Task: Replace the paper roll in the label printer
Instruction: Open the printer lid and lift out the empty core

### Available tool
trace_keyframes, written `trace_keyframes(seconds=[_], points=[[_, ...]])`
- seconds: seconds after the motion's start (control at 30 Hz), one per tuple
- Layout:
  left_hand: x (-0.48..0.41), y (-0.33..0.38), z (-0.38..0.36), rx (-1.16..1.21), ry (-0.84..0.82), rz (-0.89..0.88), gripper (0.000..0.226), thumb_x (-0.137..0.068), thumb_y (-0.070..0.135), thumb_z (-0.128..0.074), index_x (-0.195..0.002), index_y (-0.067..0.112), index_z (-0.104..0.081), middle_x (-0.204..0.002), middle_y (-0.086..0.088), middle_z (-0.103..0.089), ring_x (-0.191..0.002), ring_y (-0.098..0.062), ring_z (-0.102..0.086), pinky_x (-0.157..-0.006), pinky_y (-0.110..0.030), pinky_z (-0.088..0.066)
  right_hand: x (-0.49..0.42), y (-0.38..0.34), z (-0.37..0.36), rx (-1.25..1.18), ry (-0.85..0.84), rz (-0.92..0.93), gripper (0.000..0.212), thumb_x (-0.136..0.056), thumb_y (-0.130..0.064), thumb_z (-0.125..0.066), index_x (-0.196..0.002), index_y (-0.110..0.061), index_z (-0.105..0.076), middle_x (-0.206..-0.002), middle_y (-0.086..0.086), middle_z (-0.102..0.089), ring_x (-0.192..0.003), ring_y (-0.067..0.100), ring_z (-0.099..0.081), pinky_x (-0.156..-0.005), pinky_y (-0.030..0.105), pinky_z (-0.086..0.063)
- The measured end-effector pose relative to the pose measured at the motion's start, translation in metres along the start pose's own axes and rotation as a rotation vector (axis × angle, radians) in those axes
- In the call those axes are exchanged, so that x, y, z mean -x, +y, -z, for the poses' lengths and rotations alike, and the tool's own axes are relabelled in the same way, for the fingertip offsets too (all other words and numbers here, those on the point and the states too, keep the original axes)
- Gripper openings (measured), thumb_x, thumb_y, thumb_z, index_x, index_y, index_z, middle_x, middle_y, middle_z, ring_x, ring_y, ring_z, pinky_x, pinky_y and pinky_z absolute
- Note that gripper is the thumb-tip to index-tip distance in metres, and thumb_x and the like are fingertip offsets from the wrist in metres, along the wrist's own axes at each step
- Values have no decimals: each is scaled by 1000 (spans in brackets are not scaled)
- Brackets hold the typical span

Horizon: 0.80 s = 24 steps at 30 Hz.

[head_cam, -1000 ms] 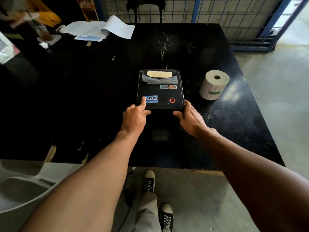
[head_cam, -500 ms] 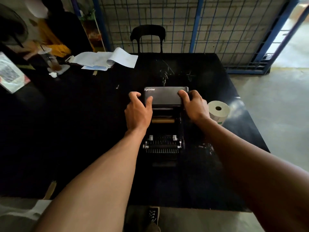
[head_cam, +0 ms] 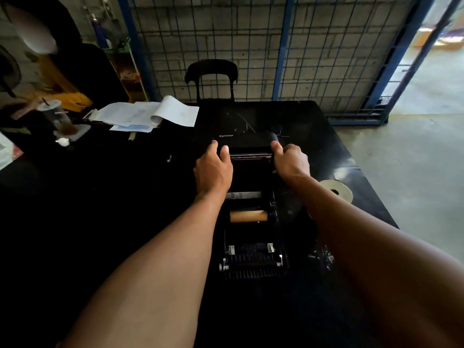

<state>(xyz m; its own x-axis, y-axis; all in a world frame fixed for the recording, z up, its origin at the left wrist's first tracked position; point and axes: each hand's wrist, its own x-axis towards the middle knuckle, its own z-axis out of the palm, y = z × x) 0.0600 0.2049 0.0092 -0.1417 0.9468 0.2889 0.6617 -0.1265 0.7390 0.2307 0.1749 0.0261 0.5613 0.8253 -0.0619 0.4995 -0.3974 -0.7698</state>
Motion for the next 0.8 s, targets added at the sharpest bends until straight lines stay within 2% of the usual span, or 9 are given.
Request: trace_keyframes(seconds=[0.2,0.3,0.37,0.43,0.5,0.6,0.67,0.73,0.8], points=[[-12,-4,-2,40,-14,16,39,-99,36,-50,-132,20,-59,-128,-8,-66,-121,-31,-58,-100,-40,-46,-5,-5,2,13,-45,-23,60,-101,-56,-40,-119,-4,-64,-117,22,-69,-104,39,-65,-93,43,-53],[-8,-4,0,25,4,12,38,-98,36,-51,-132,21,-59,-127,-7,-67,-121,-31,-58,-99,-40,-46,-2,-5,4,20,-52,-21,60,-101,-56,-40,-118,-4,-64,-115,21,-70,-101,38,-67,-89,41,-53],[-2,-3,2,30,-8,27,40,-98,36,-51,-135,21,-56,-130,-7,-65,-122,-31,-57,-101,-40,-44,3,-4,6,10,-70,-22,60,-100,-57,-40,-118,-5,-63,-115,21,-70,-102,39,-68,-92,46,-55],[2,-1,5,12,-55,45,46,-98,36,-50,-142,23,-48,-133,-10,-63,-125,-32,-55,-103,-41,-43,8,-3,8,2,-91,-16,59,-100,-57,-42,-117,-5,-63,-114,21,-71,-103,40,-68,-95,53,-56],[5,1,9,-77,-144,47,55,-100,36,-47,-152,26,-31,-138,-11,-58,-124,-33,-55,-100,-41,-45,14,-1,10,4,-106,4,56,-100,-56,-43,-116,-6,-63,-114,20,-71,-104,39,-68,-94,53,-56],[18,-3,11,-170,-214,52,69,-101,24,-45,-156,27,-4,-144,-9,-52,-116,-31,-60,-79,-35,-50,25,8,11,27,-123,31,50,-102,-49,-43,-123,-7,-59,-122,20,-68,-112,39,-64,-99,51,-52],[36,-13,8,-158,-229,124,80,-97,12,-48,-156,24,4,-146,-11,-49,-115,-31,-61,-72,-31,-47,36,20,8,56,-129,36,44,-103,-41,-45,-131,-8,-52,-131,20,-62,-121,40,-58,-102,47,-48],[56,-25,6,-209,-286,163,81,-93,4,-53,-156,20,-4,-148,-13,-45,-120,-32,-57,-77,-32,-48,45,37,4,123,-178,41,40,-101,-33,-49,-134,-10,-49,-133,21,-60,-121,41,-57,-100,46,-48],[78,-40,2,-279,-396,135,69,-91,0,-56,-152,16,-27,-144,-13,-47,-122,-31,-55,-85,-33,-48,53,55,0,229,-285,50,39,-97,-25,-55,-133,-11,-51,-131,20,-62,-117,40,-60,-97,46,-51]])
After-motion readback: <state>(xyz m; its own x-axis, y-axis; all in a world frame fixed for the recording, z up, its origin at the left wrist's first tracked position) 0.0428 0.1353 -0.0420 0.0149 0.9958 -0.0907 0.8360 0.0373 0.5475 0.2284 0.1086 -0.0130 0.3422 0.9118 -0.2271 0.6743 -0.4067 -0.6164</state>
